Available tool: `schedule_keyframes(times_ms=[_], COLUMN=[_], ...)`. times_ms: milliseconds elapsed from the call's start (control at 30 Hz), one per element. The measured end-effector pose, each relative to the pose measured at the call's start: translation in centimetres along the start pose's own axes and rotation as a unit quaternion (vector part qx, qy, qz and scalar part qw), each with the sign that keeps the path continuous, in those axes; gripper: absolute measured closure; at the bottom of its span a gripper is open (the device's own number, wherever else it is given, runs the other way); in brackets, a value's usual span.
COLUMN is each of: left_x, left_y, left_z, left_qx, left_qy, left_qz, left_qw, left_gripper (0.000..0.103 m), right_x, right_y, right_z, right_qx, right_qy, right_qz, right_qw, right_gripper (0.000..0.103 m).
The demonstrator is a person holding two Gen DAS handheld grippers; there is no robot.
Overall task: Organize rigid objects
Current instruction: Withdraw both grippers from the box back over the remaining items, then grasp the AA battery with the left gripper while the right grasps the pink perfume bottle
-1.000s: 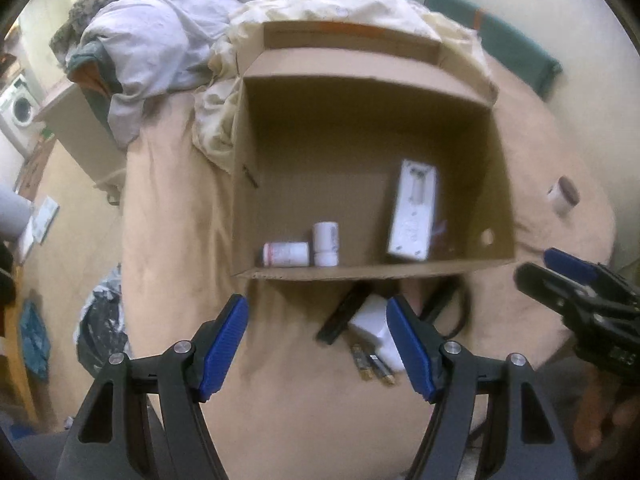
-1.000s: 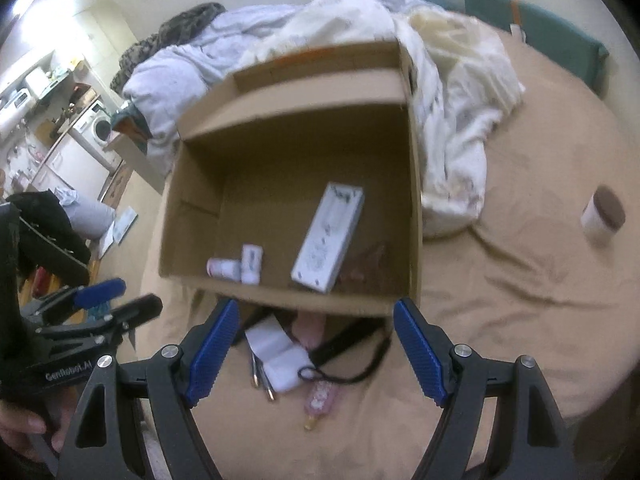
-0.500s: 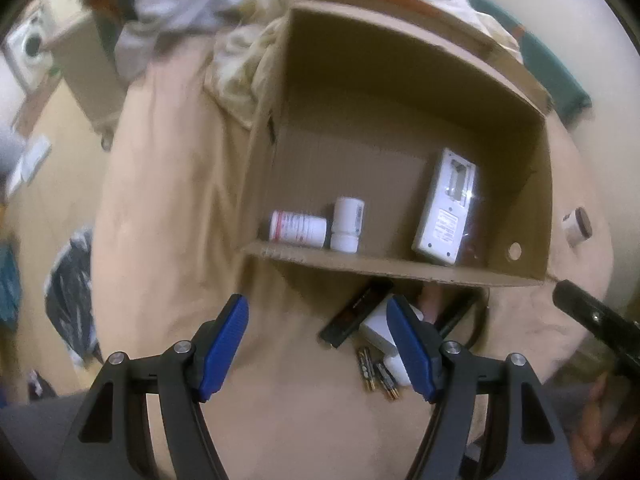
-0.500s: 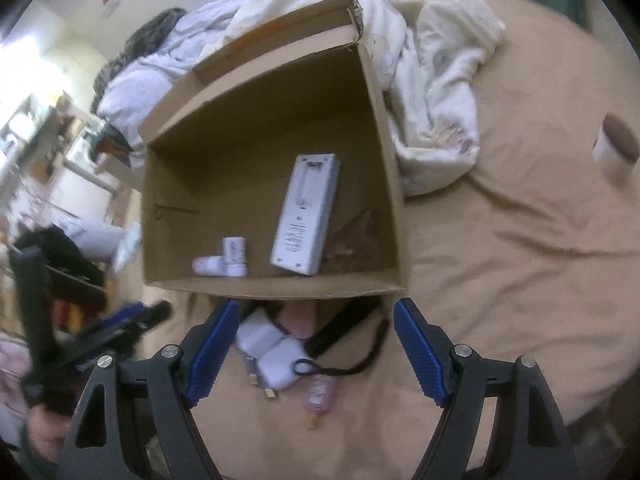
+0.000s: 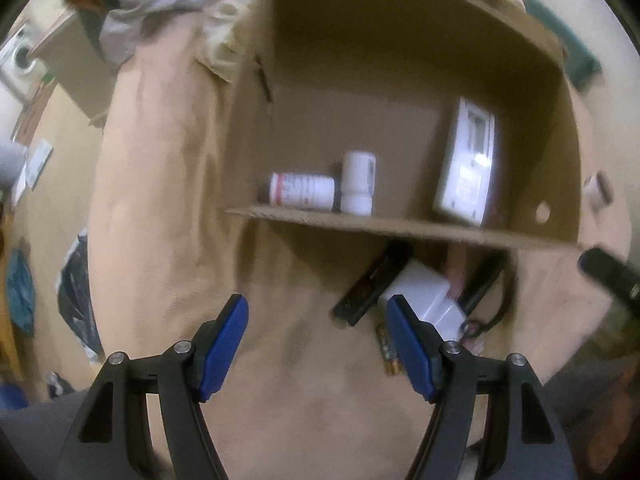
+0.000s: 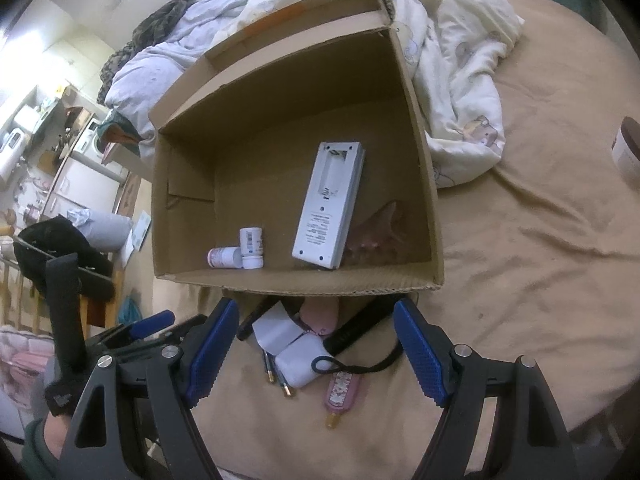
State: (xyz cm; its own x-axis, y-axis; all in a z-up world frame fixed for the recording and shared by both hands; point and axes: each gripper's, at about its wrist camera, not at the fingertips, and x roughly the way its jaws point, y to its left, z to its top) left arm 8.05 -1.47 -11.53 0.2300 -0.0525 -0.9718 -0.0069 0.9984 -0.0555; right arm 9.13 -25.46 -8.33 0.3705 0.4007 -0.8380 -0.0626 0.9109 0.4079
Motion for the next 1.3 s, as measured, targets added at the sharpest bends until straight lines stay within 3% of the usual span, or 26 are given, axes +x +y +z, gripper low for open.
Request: schedule_keyframes(times_ms=[100,200,333,600,633,667,733,833,1000,1167,1300], left_x=[1.4,3.5,5.7,6.3,6.2,6.2,5.9,5.4,6.5,4.7,4.5], left_y=[-0.9,-1.9,-1.8,-2.2,-2.1,-2.3,-2.2,-1.3,-1.0,-1.7,-1.0], left_z=[-0.7,-1.5,-1.6,-1.6,-1.7,-1.8,-1.8,-1.6,-1.8,-1.9,-1.9], left_qx=[0.022,0.029,-0.021,-0.009,-0.006,-0.001,-0.005,-0.017,-0.015,-0.012,-0.041], left_qy=[0.021,0.063,0.106,0.108,0.109,0.111,0.115,0.111,0.131,0.097,0.099], left_qz=[-0.002,-0.035,-0.085,-0.062,-0.060,-0.062,-0.069,-0.056,-0.067,-0.055,-0.079], left_qw=[0.9995,0.9970,0.9905,0.9921,0.9922,0.9918,0.9909,0.9921,0.9890,0.9937,0.9911], left_gripper=[0.035,0.052,0.066,0.076,0.081,0.094,0.099,0.100,0.100,0.100,0.097], right_x=[0.1,0.1,0.1,0.1,0.1,0.2,0.2,0.4,1.8,2.5,2.4], right_y=[-0.3,-0.1,0.2,-0.1,-0.1,0.0,0.1,0.1,-0.4,-0.4,-0.4], right_z=[0.1,0.0,0.0,0.0,0.0,0.0,0.0,-0.1,-0.5,-1.1,-1.3], right_qx=[0.007,0.006,0.000,0.002,0.002,0.000,-0.004,-0.006,-0.004,-0.015,-0.021], right_qy=[0.003,0.004,0.003,0.003,0.004,0.004,0.005,0.008,0.047,0.069,0.068], right_qz=[0.000,0.002,-0.001,-0.007,-0.008,-0.009,-0.010,-0.014,-0.025,-0.037,-0.043], right_qw=[1.000,1.000,1.000,1.000,1.000,1.000,1.000,1.000,0.999,0.997,0.997], right_gripper=[0.019,0.019,0.019,0.019,0.019,0.019,0.019,0.019,0.019,0.019,0.019])
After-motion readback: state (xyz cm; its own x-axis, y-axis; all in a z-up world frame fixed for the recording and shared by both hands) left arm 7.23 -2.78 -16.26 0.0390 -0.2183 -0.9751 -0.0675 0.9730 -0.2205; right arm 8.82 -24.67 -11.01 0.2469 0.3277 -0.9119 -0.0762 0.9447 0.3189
